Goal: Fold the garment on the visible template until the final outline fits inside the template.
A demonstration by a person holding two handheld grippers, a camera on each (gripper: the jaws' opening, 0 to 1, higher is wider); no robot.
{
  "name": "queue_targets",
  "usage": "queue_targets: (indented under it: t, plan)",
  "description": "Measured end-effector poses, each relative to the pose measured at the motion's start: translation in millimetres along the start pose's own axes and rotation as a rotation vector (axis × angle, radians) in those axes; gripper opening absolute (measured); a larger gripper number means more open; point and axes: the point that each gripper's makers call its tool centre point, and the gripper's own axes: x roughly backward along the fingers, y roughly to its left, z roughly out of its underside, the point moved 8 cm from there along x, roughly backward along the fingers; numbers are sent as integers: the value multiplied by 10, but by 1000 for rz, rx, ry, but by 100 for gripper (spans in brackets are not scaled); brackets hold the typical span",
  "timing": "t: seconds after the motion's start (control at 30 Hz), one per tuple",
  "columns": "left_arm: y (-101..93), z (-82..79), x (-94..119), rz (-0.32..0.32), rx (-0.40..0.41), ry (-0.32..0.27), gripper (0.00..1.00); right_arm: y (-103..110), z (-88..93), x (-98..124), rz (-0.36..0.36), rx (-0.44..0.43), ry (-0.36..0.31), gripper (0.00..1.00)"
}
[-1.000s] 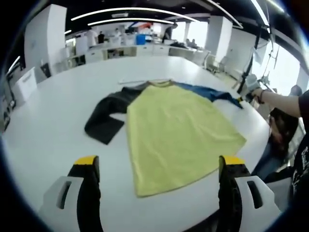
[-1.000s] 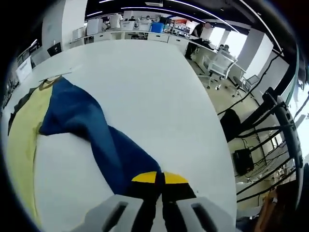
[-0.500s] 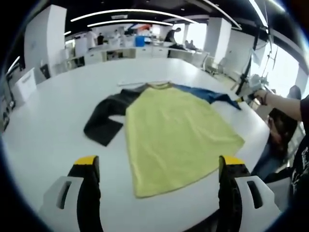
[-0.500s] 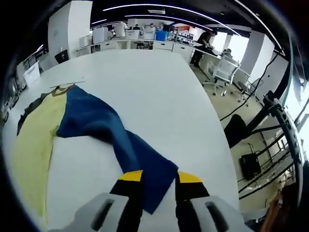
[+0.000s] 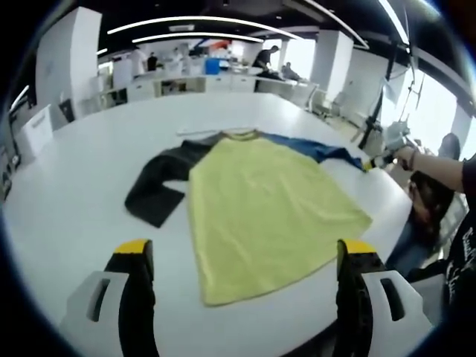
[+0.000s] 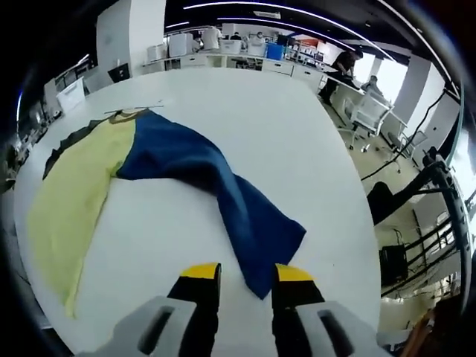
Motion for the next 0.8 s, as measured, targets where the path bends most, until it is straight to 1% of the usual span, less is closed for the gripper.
queue_targets:
  t: [0.1,0.17,0.33,0.5,0.67,0.8]
  plan:
    - [-4,-2,5,9,-2,-7,99,-41,43,-32,23,34,22,18]
    - [-26,-12,8,21,0,-11,99,-55,57,-43,29,50,21,13]
    - [-34,-18,6,25,-1,-13,97,-65,63,-48,23,44,23,7]
    - [-45,-28,15,26,1,-16,96,-83,82,-72,24,57,31,0]
    - [-44,-29,22,24,0,-18,96,-86,92,-56,27,60,30,0]
    - [-43,-27,27,21,0,-17,96,-84,55,15,25,73,21,0]
